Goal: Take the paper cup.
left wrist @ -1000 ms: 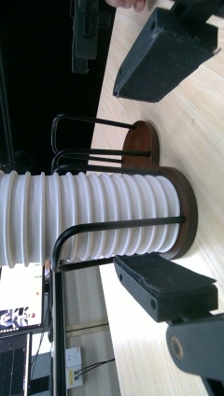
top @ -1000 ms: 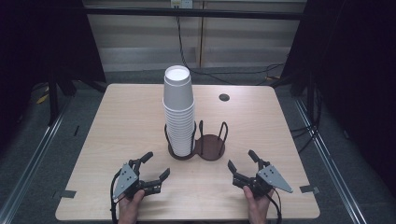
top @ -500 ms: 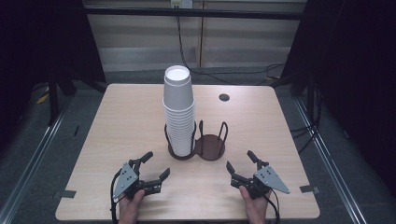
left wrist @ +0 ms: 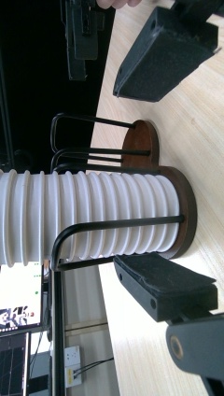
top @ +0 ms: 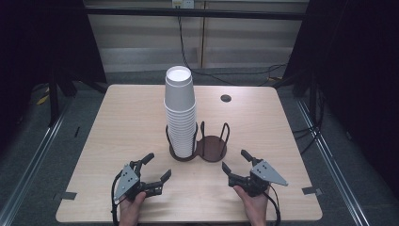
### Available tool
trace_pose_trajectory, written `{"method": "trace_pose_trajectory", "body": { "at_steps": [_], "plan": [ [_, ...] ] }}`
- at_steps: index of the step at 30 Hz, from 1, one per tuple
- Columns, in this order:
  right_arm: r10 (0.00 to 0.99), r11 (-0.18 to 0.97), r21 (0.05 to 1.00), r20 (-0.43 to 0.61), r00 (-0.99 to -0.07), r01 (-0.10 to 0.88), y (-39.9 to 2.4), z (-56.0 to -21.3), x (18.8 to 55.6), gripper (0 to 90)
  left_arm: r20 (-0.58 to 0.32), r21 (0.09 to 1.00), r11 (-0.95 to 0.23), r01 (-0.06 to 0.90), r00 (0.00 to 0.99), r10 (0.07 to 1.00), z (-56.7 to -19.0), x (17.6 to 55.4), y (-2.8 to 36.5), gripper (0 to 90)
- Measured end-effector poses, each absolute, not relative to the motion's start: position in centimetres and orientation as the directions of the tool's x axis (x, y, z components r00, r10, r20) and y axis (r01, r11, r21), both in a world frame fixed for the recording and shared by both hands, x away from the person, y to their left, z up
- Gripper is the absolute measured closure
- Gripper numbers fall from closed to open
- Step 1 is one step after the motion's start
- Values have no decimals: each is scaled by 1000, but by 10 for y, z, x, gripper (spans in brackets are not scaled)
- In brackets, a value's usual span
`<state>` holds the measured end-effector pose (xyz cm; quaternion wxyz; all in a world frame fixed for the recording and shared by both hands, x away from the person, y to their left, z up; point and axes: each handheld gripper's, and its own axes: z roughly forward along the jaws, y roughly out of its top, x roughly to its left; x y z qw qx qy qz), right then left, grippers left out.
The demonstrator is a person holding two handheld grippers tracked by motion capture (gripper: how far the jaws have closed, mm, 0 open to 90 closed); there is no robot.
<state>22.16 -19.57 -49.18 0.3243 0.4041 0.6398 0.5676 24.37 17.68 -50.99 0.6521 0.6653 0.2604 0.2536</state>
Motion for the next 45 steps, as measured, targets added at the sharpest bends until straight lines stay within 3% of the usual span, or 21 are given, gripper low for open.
{"method": "trace_pose_trajectory", "body": {
  "at_steps": [2, 14, 20, 26, 45],
  "plan": [
    [874, 49, 987, 33, -485, 155, -194, -489, 223, 184, -8, 1000, -8, 18, 735, 678, -510, 244, 176, 156],
    [818, 1, 982, 107, -565, 187, -191, -470, 225, 212, -8, 1000, -8, 17, 738, 675, -510, 244, 177, 156],
    [784, -14, 992, 90, -614, 129, -188, -461, 225, 213, -8, 1000, -7, 18, 738, 675, -510, 244, 177, 156],
    [742, 20, 980, 117, -660, 197, -182, -444, 232, 225, -8, 1000, -8, 17, 738, 674, -510, 244, 177, 156],
    [674, 58, 979, 107, -731, 197, -167, -409, 252, 258, -7, 1000, -7, 16, 742, 671, -510, 244, 177, 156]
  ]
}}
